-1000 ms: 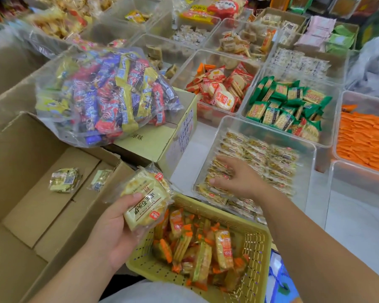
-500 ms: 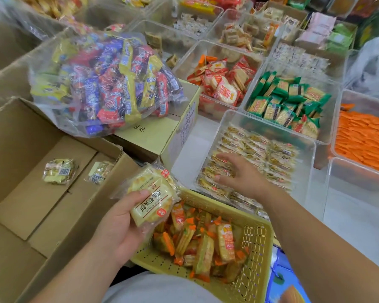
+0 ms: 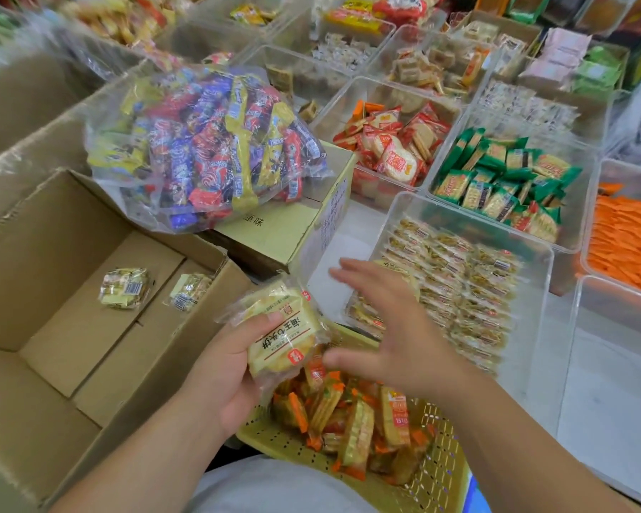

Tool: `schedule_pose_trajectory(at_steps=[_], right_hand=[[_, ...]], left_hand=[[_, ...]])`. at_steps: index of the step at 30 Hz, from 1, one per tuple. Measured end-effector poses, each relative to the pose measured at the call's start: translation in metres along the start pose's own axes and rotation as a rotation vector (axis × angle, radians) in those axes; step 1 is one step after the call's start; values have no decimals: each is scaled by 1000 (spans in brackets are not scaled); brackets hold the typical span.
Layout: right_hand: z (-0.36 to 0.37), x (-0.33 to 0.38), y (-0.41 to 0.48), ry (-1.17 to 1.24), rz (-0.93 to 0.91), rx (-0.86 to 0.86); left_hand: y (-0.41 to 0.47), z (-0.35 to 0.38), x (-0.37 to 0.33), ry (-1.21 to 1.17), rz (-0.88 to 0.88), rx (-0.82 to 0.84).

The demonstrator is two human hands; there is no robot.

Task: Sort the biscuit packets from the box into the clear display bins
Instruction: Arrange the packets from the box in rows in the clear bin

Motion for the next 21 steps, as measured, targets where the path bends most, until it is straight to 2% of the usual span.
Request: schedule_pose_trajectory(at_steps=[3,7,12,15,19,21], right_hand=[[19,18,-9,-200,-228,65],[29,20,-15,-224,-274,-28],[25,15,-26,-226,-295,-113],[22,11,-33,-29,-203,-128],[5,1,-34,445,-8,-229],[-10,-14,-30,522,115,-308]], left_hand=[[-1,10,0,98,-33,66],[-3,24,3,95,-57,132],[-4,27,7,-161,-109,222],[2,24,12,-134,-118,160],[8,19,15,-2,-78,56],[9,13,13,1,-43,2]])
Point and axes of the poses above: each hand's wrist, its own y-axis towards the middle knuckle, its own z-axis out of the palm, x = y × z, the point moved 2 cm from there along y, towards the middle knuckle, and after that the axes turned 8 degrees about x, right-handed, at the moved point
